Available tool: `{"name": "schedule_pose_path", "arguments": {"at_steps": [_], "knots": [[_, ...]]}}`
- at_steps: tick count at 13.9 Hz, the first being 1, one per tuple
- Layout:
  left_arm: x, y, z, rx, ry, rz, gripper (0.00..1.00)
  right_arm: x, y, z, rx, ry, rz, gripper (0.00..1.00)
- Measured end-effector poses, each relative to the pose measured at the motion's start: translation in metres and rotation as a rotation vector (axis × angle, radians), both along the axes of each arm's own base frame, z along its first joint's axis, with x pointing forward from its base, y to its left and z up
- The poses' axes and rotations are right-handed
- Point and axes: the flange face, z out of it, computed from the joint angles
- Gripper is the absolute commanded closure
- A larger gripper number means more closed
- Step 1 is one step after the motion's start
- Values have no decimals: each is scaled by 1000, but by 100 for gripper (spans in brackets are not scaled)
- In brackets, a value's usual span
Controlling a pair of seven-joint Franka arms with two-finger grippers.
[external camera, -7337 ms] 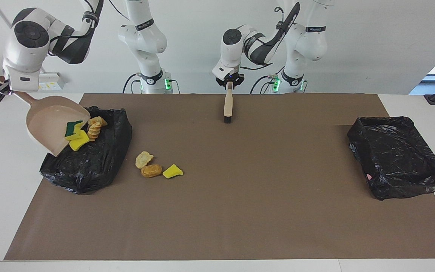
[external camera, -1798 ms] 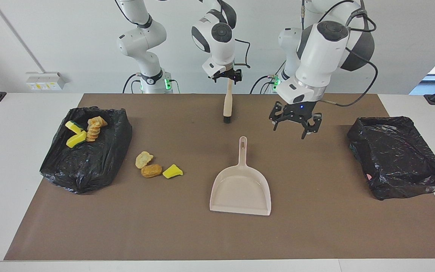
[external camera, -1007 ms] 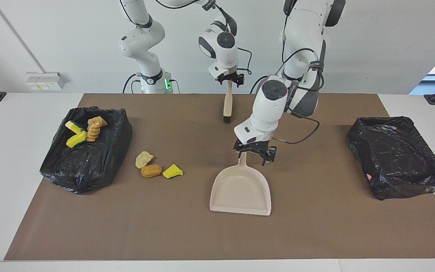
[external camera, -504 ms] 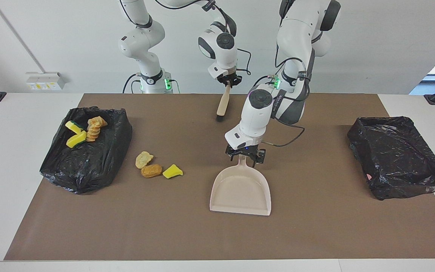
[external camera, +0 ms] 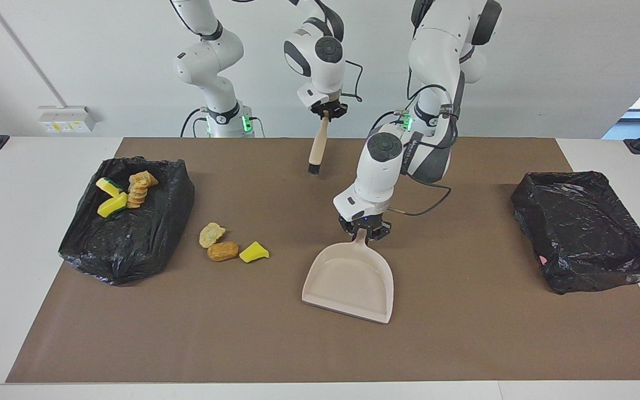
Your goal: Sweep and dump trash in bin
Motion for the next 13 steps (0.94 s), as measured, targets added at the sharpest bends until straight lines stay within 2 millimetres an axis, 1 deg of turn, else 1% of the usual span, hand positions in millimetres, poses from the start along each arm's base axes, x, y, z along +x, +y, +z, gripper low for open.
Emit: {"name": "schedule_pose_path", "arguments": {"at_steps": [2, 3, 4, 6, 8, 9, 10, 11, 13], "knots": [[0, 5, 8, 38, -9, -29, 100, 18, -39, 23, -38, -3, 39, 100], [-1, 8, 14, 54, -8, -71, 100, 31, -59, 30, -49, -13, 55, 100], [-1, 14, 23, 68, -5, -138, 100, 50, -82, 34, -48, -27, 73, 100], [2, 31, 40, 93, 6, -269, 100, 98, -128, 32, -54, -46, 102, 100], [6, 43, 46, 129, 8, -429, 100, 156, -170, 33, -64, -51, 107, 100], [7, 46, 46, 142, 9, -503, 100, 185, -189, 30, -83, -46, 132, 100], [8, 48, 45, 153, 14, -568, 100, 207, -204, 22, -116, -40, 164, 100], [7, 51, 43, 164, 31, -641, 100, 224, -214, 11, -160, -30, 199, 100], [6, 57, 40, 179, 74, -786, 100, 248, -235, -15, -266, 0, 282, 100]]}}
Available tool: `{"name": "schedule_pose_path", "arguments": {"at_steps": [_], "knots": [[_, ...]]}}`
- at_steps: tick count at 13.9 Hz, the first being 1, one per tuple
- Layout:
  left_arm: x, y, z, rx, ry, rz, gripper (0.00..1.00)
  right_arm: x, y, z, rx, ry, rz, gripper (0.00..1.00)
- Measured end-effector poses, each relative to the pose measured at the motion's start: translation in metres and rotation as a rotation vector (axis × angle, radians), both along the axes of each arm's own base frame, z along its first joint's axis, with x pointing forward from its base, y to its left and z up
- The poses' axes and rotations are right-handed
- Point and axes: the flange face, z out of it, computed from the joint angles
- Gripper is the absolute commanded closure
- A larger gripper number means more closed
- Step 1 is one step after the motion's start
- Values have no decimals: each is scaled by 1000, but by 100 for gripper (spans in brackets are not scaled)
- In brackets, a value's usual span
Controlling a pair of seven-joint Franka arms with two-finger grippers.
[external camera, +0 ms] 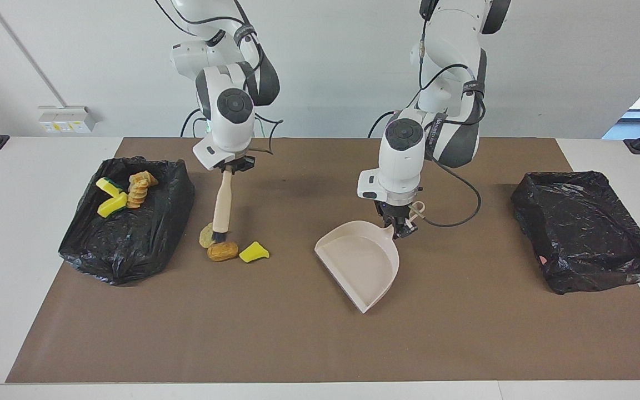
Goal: Sweep and dump trash in bin
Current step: 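Sweep the remaining trash toward the dustpan with the right gripper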
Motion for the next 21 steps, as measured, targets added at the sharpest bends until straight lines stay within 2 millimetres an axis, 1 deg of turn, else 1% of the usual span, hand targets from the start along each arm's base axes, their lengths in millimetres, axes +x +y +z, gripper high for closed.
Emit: {"name": "schedule_pose_path", "arguments": {"at_steps": [1, 2, 5, 8, 12, 14, 15, 16, 17, 19, 21], "knots": [[-1, 0, -1, 5, 11, -37, 100, 6, -9, -10, -35, 15, 27, 100], [-3, -1, -1, 9, 20, -57, 100, 9, -14, -16, -61, 25, 50, 100], [-15, -5, -3, 31, 66, -86, 100, 13, -23, -15, -110, 19, 88, 100], [-29, -13, -3, 45, 89, -107, 100, 19, -42, -13, -129, 27, 116, 100], [-45, -27, -4, 55, 93, -142, 100, 17, -50, -26, -94, 43, 128, 100], [-51, -32, -7, 62, 92, -157, 100, 16, -41, -38, -32, 58, 118, 100], [-52, -32, -8, 62, 90, -161, 100, 16, -32, -46, 2, 68, 116, 100], [-52, -31, -7, 61, 87, -161, 100, 17, -20, -51, 37, 77, 119, 100], [-53, -31, -7, 60, 86, -161, 100, 18, -5, -51, 78, 85, 135, 100], [-55, -30, -8, 62, 90, -161, 100, 18, 28, -48, 176, 97, 194, 100], [-56, -29, -10, 60, 86, -162, 100, 11, 58, -46, 287, 103, 212, 100]]}}
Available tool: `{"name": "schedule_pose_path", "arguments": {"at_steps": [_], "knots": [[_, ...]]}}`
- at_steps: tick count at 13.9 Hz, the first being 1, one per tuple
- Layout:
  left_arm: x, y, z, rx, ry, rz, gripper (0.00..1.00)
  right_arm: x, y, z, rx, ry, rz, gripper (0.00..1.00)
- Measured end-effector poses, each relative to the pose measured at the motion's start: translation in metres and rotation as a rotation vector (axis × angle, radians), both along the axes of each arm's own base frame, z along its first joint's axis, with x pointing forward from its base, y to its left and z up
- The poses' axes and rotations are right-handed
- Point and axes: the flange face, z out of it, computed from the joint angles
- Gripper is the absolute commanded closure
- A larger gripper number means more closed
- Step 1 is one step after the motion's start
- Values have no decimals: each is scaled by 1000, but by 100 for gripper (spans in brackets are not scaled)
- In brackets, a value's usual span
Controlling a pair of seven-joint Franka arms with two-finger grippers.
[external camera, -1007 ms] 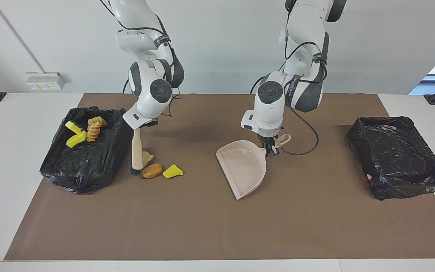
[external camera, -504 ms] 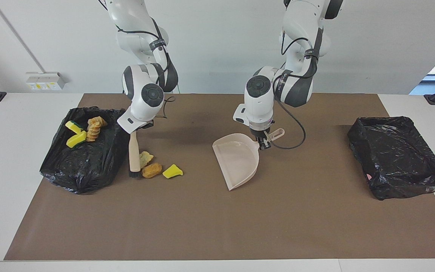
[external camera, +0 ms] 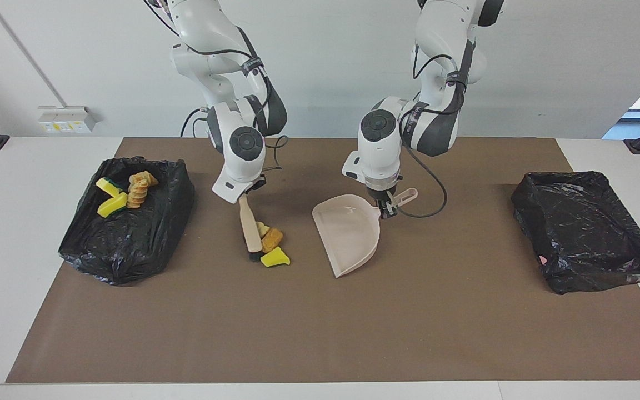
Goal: Sweep and dump trash in bin
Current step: 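Sweep the remaining trash toward the dustpan with the right gripper, then sweep the crusts and sponge into the dustpan with the right gripper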
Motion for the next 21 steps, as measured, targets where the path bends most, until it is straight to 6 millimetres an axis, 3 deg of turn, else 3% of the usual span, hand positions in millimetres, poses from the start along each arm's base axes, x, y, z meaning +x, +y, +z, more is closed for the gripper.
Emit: {"name": "schedule_pose_path", "arguments": {"at_steps": [4, 8, 10, 13, 17, 19, 21], "knots": [[-5, 4, -8, -18, -21, -9, 100, -21, 62, 1, 164, 33, -25, 100], [-7, 7, -10, -26, -30, -13, 100, -29, 99, 7, 393, 101, -196, 100], [-7, 7, -10, -27, -31, -14, 100, -28, 107, 14, 442, 107, -226, 100], [-5, 9, -10, -29, -34, -14, 100, -17, 94, 39, 416, 68, -192, 100], [0, 16, -11, -33, -38, -6, 100, 20, 37, 93, 160, -94, 5, 100], [4, 22, -13, -46, -43, 10, 100, 41, 14, 88, 59, -131, 119, 100], [7, 33, -18, -58, -34, 38, 100, 63, 8, 63, 10, -117, 176, 100]]}}
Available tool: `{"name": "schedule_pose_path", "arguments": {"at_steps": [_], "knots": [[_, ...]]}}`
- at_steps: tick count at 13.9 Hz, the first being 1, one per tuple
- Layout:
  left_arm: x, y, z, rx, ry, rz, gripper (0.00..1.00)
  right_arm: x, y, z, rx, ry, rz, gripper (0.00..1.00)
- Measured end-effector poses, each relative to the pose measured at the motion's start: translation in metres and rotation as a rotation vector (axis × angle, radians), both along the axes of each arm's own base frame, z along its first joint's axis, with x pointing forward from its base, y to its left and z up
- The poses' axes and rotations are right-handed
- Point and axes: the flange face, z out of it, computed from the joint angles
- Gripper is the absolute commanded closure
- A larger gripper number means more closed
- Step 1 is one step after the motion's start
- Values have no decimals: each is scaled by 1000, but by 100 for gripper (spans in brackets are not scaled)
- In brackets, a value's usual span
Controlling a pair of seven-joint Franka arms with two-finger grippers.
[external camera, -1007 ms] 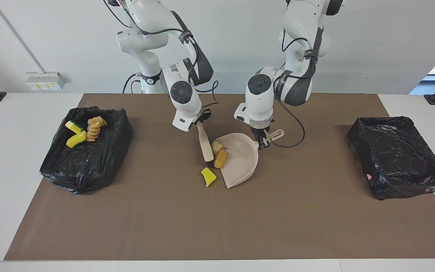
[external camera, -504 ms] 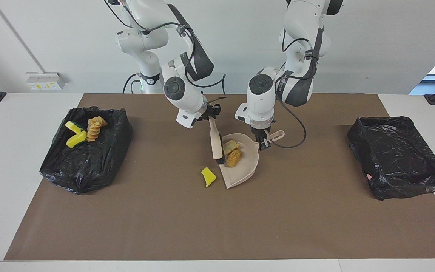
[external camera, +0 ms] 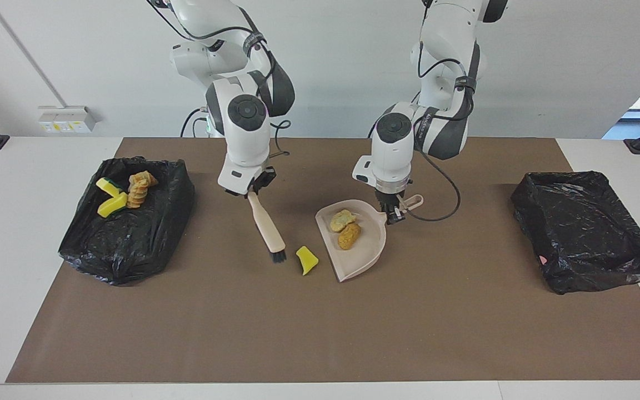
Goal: Sweep and dump trash in bin
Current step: 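Sweep the crusts and sponge into the dustpan with the right gripper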
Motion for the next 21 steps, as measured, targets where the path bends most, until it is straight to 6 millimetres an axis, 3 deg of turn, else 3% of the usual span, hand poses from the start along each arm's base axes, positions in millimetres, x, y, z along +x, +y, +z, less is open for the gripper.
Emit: {"name": "schedule_pose_path", "arguments": {"at_steps": [2, 4, 8, 11, 14, 17, 21], "knots": [[0, 7, -6, 1, 10, 12, 100, 8, 26, -32, 9, 43, 19, 100], [-1, 8, -8, 3, 14, 14, 100, -6, 69, -54, 80, 111, -16, 100], [-3, 8, -11, 6, 20, 15, 100, -31, 109, -56, 233, 236, -77, 100], [-4, 9, -12, 7, 21, 15, 100, -46, 126, -48, 359, 361, -151, 100], [-4, 10, -11, 6, 21, 9, 100, -47, 119, -25, 370, 353, -187, 100], [-1, 14, -11, 4, 23, -30, 100, -42, 92, 12, 275, 279, -307, 100], [1, 16, -10, 1, 22, -59, 100, -50, 52, 71, 202, 231, -415, 100]]}}
